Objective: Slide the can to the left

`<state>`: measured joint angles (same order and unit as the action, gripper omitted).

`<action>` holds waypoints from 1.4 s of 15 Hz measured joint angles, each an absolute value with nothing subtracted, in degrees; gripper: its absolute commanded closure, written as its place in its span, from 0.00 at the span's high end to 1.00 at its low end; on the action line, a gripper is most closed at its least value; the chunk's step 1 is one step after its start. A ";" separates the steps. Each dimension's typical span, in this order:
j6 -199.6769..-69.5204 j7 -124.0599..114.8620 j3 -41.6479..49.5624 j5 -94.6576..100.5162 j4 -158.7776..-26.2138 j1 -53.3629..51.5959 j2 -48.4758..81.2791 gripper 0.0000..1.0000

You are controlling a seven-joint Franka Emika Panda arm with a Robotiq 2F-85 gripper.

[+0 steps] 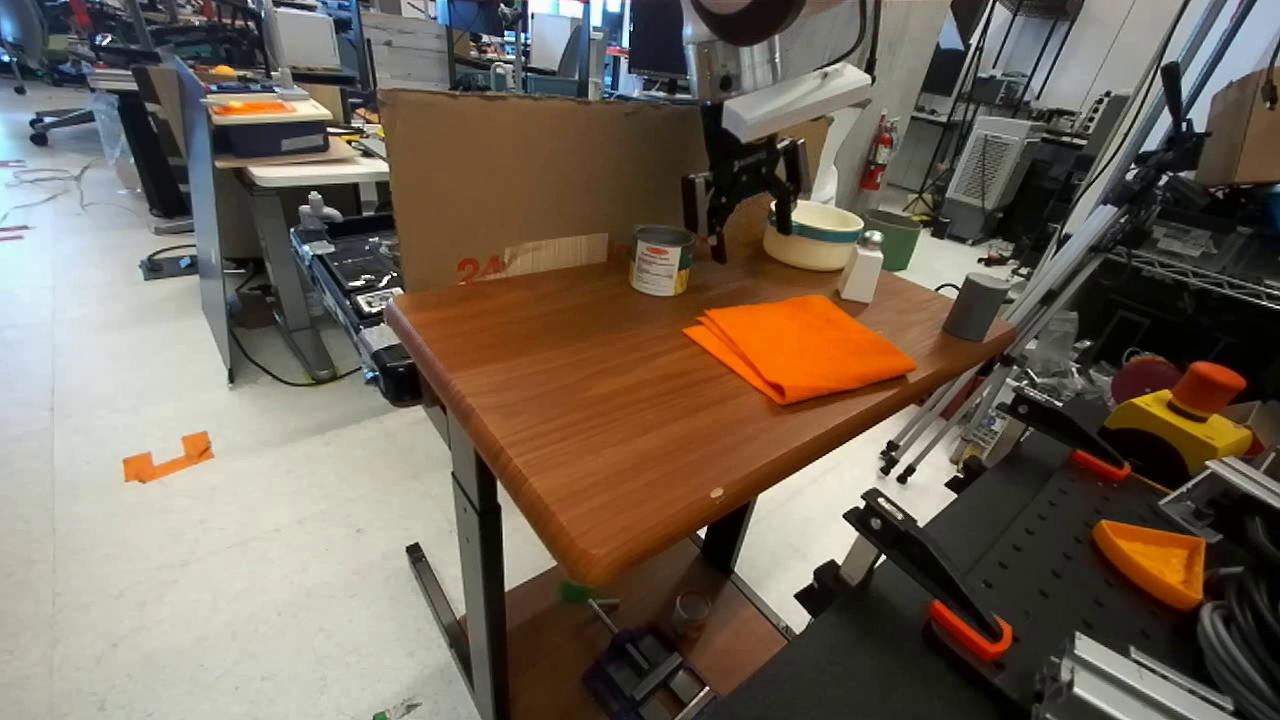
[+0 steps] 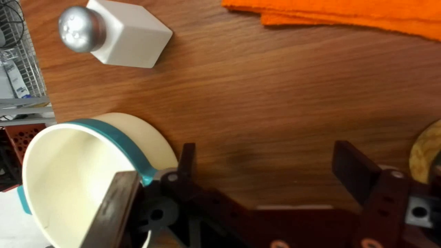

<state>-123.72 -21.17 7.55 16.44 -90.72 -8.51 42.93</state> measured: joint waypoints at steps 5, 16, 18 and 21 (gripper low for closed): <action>-122.65 -21.22 6.88 16.44 -89.53 -11.84 45.03 1.00; -123.01 -25.37 6.89 23.98 -88.75 -21.19 46.91 1.00; -123.01 -25.97 6.89 25.01 -88.79 -22.02 46.91 1.00; -123.03 -27.43 6.90 25.27 -89.87 -22.13 46.17 1.00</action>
